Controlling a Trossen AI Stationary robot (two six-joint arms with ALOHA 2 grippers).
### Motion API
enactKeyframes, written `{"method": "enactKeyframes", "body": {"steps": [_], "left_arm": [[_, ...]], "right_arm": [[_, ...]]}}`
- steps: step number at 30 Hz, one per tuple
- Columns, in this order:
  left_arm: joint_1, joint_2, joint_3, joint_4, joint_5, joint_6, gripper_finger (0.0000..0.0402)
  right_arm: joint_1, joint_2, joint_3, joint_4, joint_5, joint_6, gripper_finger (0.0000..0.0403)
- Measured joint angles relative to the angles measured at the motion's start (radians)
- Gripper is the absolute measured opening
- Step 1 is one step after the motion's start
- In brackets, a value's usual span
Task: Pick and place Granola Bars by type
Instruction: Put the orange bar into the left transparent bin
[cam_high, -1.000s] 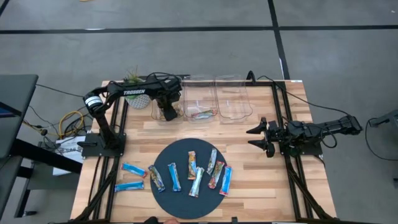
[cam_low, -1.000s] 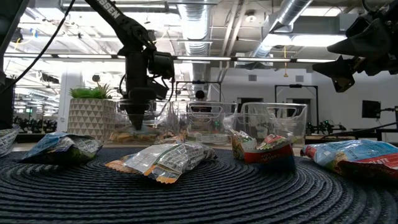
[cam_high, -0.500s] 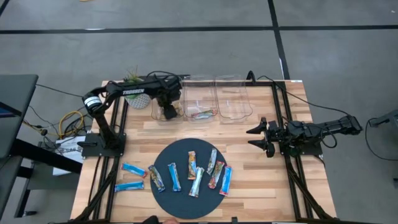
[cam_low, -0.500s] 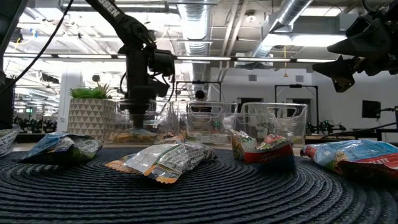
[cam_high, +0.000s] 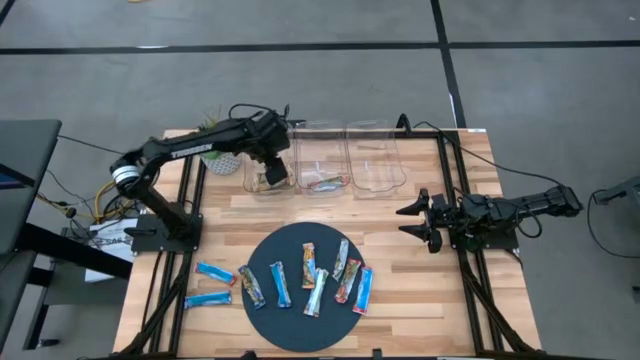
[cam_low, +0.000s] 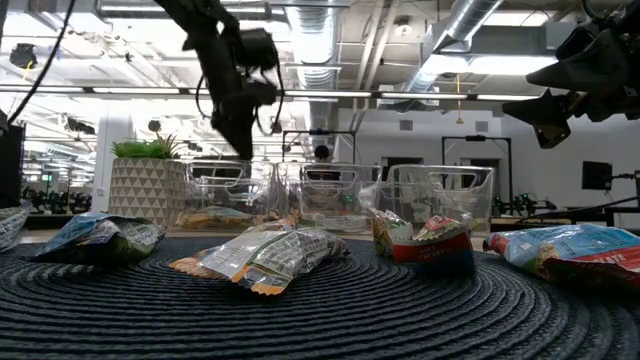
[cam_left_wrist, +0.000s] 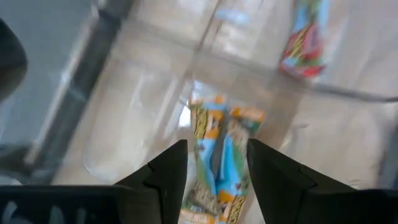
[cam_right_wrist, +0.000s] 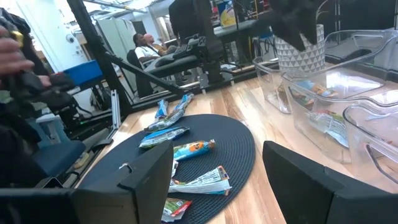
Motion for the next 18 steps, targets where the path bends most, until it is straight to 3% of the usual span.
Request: {"method": "enactKeyframes", "body": {"steps": [18], "left_arm": [[-0.306,-0.159,0.001,0.179,0.283,0.077,0.0160]], "right_arm": [[0.000,0.000,0.000,0.000,0.000,0.000,0.0244]]}}
